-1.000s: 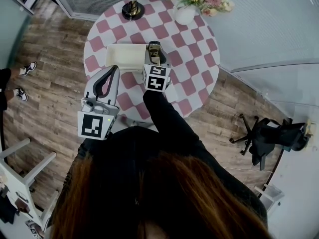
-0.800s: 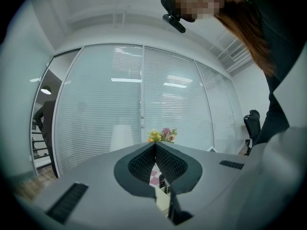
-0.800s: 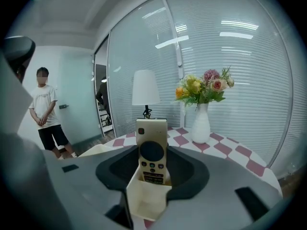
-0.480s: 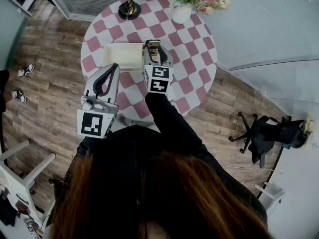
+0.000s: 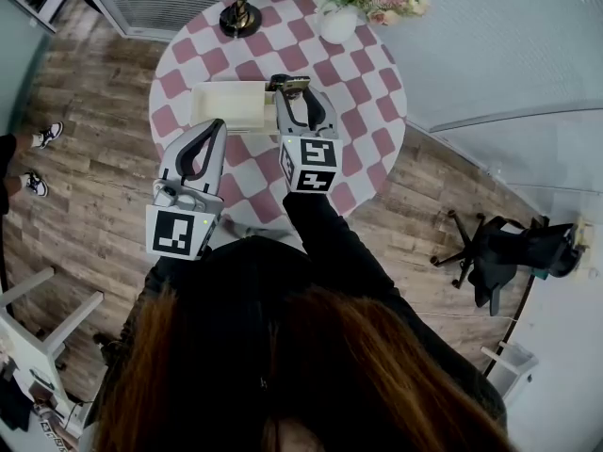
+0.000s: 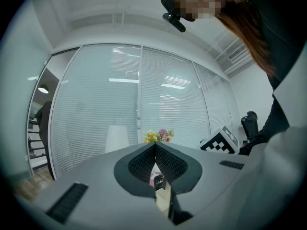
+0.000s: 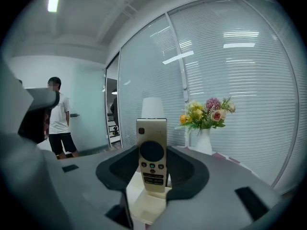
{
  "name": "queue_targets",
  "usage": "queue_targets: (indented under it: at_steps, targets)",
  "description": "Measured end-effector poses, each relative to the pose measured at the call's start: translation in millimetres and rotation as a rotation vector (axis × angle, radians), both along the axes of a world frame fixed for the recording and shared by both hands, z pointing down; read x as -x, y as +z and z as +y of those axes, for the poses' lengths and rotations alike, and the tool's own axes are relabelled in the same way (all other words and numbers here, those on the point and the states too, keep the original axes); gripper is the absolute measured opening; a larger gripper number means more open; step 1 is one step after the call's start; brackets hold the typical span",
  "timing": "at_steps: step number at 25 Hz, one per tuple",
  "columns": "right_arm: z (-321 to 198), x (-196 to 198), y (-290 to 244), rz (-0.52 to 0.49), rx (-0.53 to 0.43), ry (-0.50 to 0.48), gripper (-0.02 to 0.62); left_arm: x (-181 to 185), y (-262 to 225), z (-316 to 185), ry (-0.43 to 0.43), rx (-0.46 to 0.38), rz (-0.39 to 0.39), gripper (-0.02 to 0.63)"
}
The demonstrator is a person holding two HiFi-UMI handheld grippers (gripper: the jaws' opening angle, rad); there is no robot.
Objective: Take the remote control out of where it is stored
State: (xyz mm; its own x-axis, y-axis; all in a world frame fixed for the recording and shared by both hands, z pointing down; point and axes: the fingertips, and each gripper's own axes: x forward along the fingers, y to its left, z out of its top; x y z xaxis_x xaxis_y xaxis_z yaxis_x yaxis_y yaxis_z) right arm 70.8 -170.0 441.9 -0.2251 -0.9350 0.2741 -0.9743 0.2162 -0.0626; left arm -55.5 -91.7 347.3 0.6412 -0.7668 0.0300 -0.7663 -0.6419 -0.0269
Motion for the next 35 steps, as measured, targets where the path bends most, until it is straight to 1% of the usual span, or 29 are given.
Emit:
queue_targets:
  at_steps: [3, 6, 11, 15, 23, 29, 32, 35]
  targets:
    - [9, -3, -8, -0.008, -0.008, -0.009, 0.187, -1, 0, -1, 0.004, 0.002, 0.001, 0.009]
    - [16, -8, -15, -0.01, -0.016, -0.012, 0.187, -2, 4, -1, 0.007, 0.022, -0.017, 0.009]
    - [32, -15, -28, -0.005, -0.027, -0.024, 0.187, -6, 0, -1, 0.015, 0.002, 0.004, 0.009]
    - [46, -20, -34, 0.024, -0.036, -0.04, 0.187, -9, -2, -1, 0.027, -0.004, 0.015, 0.009]
    - [68, -38, -44, 0.024, -0.037, -0.032, 0.187, -15, 0, -2, 0.039, -0.003, 0.013, 0.009]
    - [79, -44, -49, 0.031, -0.039, -0.03, 0.187, -21, -1, -3, 0.05, -0.002, 0.012, 0.009]
    - [84, -50, -45, 0.045, -0.023, -0.029, 0.187, -22, -1, -3, 0.053, -0.001, 0.008, 0.009]
    - [95, -67, -25, 0.09, 0.045, -0.026, 0.187, -20, 2, -3, 0.046, 0.025, -0.013, 0.009]
